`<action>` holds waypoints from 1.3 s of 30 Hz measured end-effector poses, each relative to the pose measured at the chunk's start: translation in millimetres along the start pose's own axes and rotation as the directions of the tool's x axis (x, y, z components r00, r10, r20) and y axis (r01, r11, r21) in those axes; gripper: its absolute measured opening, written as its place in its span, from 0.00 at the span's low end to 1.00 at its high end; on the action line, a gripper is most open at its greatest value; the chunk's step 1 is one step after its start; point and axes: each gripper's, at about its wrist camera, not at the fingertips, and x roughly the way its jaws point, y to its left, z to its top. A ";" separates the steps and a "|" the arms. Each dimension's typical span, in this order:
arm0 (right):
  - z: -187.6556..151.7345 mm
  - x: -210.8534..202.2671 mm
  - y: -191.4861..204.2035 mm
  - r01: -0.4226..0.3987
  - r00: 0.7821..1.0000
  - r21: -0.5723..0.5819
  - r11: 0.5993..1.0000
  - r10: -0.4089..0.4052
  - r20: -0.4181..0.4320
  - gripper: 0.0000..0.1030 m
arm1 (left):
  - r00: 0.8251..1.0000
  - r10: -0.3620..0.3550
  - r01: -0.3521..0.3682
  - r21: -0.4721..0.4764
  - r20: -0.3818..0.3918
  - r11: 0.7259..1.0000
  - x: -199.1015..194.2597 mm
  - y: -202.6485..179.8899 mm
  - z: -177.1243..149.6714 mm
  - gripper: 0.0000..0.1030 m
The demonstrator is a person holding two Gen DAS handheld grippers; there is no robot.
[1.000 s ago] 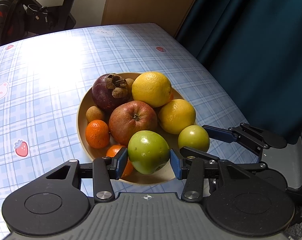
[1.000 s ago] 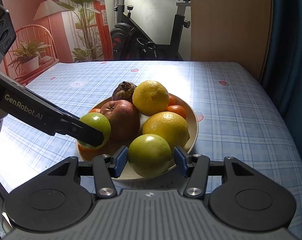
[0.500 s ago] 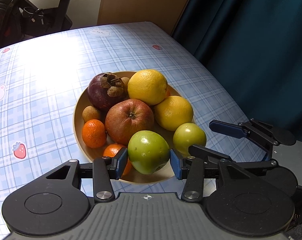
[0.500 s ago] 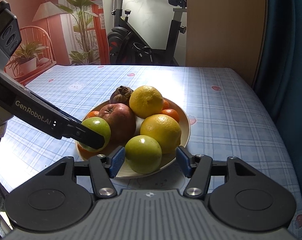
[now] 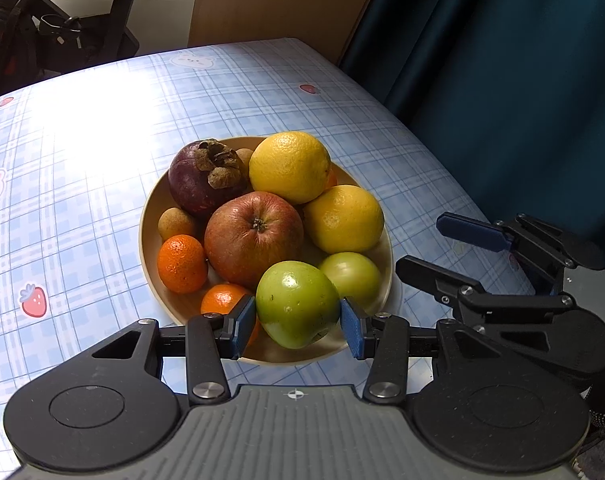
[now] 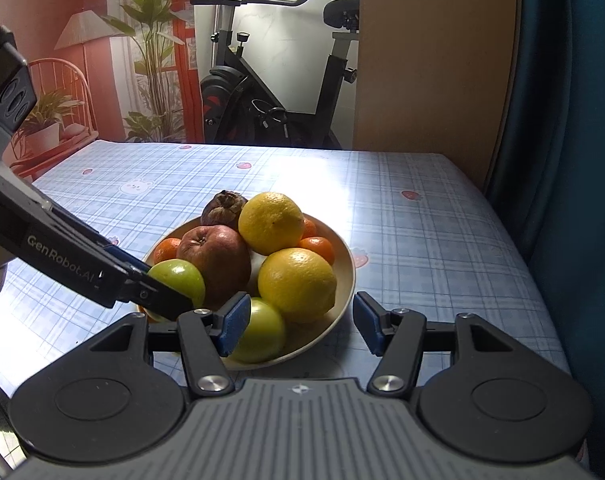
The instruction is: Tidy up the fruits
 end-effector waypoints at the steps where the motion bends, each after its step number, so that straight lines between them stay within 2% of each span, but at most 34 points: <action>1: -0.2 0.7 -0.7 0.004 1.000 0.002 1.000 -0.004 0.000 0.58 | 1.000 0.009 -0.009 0.003 0.003 1.000 -0.4 -0.2 0.2 0.47; 8: 0.4 0.7 -5.4 0.016 1.000 0.022 1.000 -0.016 0.000 0.58 | 1.000 0.005 -0.005 0.001 0.003 1.000 1.4 0.0 3.3 0.47; 21: 3.2 -1.0 -9.7 0.016 1.000 0.062 0.998 -0.016 0.001 0.58 | 0.997 0.019 -0.014 -0.071 0.079 0.997 -19.7 13.3 12.4 0.48; 25: 7.1 -3.4 -11.5 0.016 1.000 0.088 0.996 -0.016 0.004 0.58 | 0.993 0.050 -0.042 -0.070 0.111 0.997 -35.6 16.8 11.3 0.48; 27: 10.1 -5.3 -11.9 0.017 1.000 0.107 0.994 -0.018 0.005 0.59 | 0.988 0.085 -0.077 -0.072 0.131 0.994 -45.8 19.6 11.3 0.53; 28: 11.7 -6.8 -11.8 0.018 1.000 0.115 0.993 -0.019 0.004 0.62 | 0.984 0.109 -0.099 -0.078 0.143 0.992 -52.7 21.8 12.1 0.57; 29: 14.7 -8.6 -11.2 0.016 1.000 0.120 0.993 -0.016 0.004 0.65 | 0.979 0.130 -0.118 -0.083 0.158 0.989 -60.5 23.5 12.3 0.66; 30: 17.1 -11.0 -10.5 0.013 1.000 0.125 0.992 -0.014 0.008 0.73 | 0.974 0.145 -0.132 -0.085 0.176 0.988 -68.3 24.8 11.8 0.73; 31: 20.8 -14.6 -9.2 0.009 1.000 0.133 0.991 -0.012 0.021 0.84 | 0.967 0.162 -0.148 -0.085 0.196 0.985 -77.3 25.9 10.7 0.76; 34: 30.1 -25.4 -7.1 -0.004 0.998 0.172 0.985 -0.006 0.059 1.00 | 0.937 0.237 -0.222 -0.086 0.258 0.971 -104.6 27.1 6.2 0.83; 37: 41.0 -29.9 -3.0 -0.008 0.998 0.199 0.980 -0.003 0.055 1.00 | 0.891 0.329 -0.309 -0.113 0.314 0.944 -131.2 27.3 -0.5 0.85; 39: 48.6 -32.9 3.5 0.018 0.999 0.198 0.980 -0.028 0.045 1.00 | 0.862 0.382 -0.358 -0.133 0.332 0.924 -145.1 27.2 -3.8 0.86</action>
